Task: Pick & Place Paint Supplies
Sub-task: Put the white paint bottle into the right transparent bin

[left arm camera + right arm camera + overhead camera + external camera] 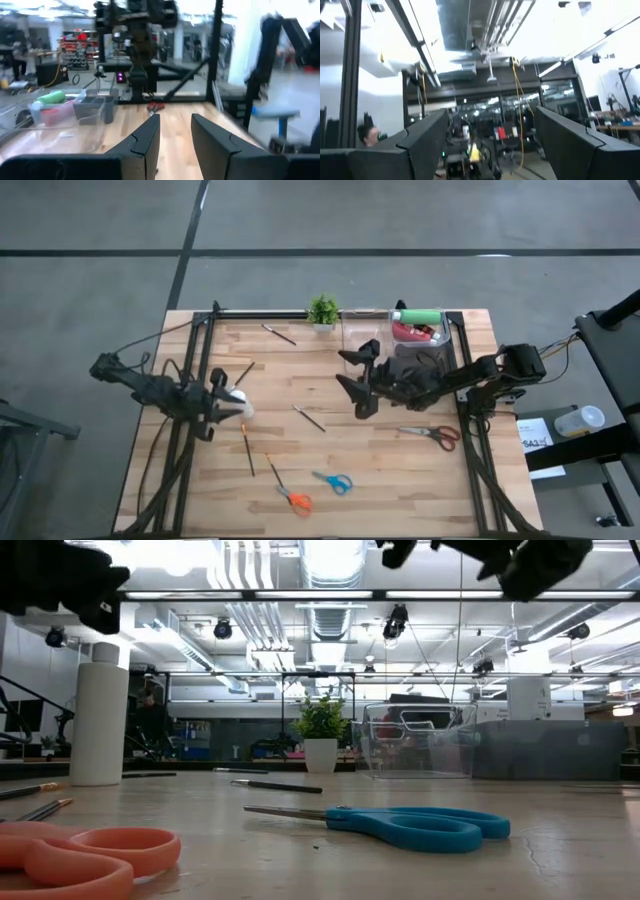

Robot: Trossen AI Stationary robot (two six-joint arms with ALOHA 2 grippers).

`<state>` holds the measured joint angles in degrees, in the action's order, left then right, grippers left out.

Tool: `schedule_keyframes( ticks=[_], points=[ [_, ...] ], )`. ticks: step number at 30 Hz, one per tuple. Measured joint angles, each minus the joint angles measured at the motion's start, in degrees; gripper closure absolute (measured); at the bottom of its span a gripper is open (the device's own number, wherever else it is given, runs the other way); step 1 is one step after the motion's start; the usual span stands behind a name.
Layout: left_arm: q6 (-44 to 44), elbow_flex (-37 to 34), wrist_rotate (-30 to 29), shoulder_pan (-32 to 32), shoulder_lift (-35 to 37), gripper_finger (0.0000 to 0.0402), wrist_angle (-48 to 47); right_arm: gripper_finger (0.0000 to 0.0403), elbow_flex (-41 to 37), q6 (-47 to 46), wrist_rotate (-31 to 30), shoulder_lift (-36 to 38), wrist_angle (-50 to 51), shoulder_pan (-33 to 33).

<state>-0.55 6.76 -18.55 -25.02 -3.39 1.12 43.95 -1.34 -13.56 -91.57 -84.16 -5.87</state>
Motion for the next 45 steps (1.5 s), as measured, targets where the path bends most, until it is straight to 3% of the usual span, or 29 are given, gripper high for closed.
schedule_keyframes(
  ticks=[3,12,16,32,45],
  points=[
    [-3.7,2.1,-2.5,0.0,-1.7,0.0284,-0.7,0.0108,2.5,-0.1,0.0,0.0,0.0,0.0],
    [-9.8,6.7,-1.1,0.0,-9.1,0.0284,-0.1,0.0108,9.0,-0.3,0.0,0.0,0.4,0.0],
    [-9.1,7.2,-0.9,0.0,-10.9,0.0284,-0.1,0.0108,11.6,-7.8,0.0,0.0,2.0,-0.2],
    [-10.0,7.1,-0.9,0.0,-11.5,0.0284,-0.5,0.0108,16.4,-7.7,0.0,-0.2,41.9,-0.1],
    [-10.0,7.1,-0.9,0.0,-11.5,0.0284,-0.9,0.0108,18.6,-7.7,0.0,-0.1,45.0,-0.1]
  ],
)
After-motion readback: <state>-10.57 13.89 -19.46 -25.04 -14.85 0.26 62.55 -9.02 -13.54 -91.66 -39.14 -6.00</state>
